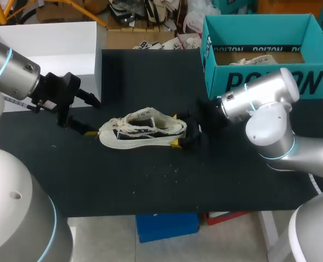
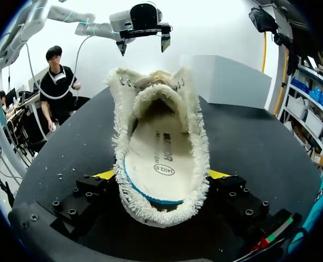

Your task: Take the shoe out of the shoebox, open the shoe tongue, remove and reinsert the insole, then place the shoe into the shoebox

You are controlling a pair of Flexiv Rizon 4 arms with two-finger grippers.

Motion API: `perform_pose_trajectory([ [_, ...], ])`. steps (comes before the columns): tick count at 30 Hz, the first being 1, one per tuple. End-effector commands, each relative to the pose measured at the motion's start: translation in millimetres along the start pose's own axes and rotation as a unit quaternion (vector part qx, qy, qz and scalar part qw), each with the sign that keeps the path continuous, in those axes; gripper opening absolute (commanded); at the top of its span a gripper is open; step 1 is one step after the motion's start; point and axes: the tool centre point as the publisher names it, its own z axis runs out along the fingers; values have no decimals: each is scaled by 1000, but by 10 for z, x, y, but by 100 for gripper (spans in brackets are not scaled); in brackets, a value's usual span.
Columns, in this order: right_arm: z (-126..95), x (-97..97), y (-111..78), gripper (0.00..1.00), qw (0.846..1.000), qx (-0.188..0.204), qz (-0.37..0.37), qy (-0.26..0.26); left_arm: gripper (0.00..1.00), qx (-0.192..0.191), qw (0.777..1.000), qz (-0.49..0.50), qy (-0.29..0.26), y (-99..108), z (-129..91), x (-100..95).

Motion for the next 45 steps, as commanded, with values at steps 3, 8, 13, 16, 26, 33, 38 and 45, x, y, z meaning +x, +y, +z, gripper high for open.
perform_pose_trajectory([
  [3, 23, -13, -4, 0, 1000, 1, 1, 1, 100, -23, 995, -89, -40, -198, -42, 19],
  [8, 23, -13, -4, 0, 1000, 1, 1, 1, 100, -62, 983, -157, -77, -398, -1, 3],
  [13, 23, -13, -4, 0, 1000, 1, 1, 1, 100, -65, 984, -160, -45, -486, 44, 20],
  [16, 23, -13, -4, 0, 1000, 1, 1, 1, 100, -65, 984, -160, -45, -486, 44, 20],
  [26, 23, -13, -4, 0, 1000, 1, 1, 1, 100, -133, 916, -378, -32, -508, 250, -124],
  [33, 23, -13, -4, 0, 1000, 1, 1, 1, 100, -210, 823, -514, -117, -584, 315, -119],
  [38, 23, -13, -4, 0, 1000, 1, 1, 1, 100, -187, 843, -493, -111, -632, 289, -96],
  [45, 23, -13, -4, 0, 1000, 1, 1, 1, 100, -187, 843, -493, -111, -632, 289, -96],
])
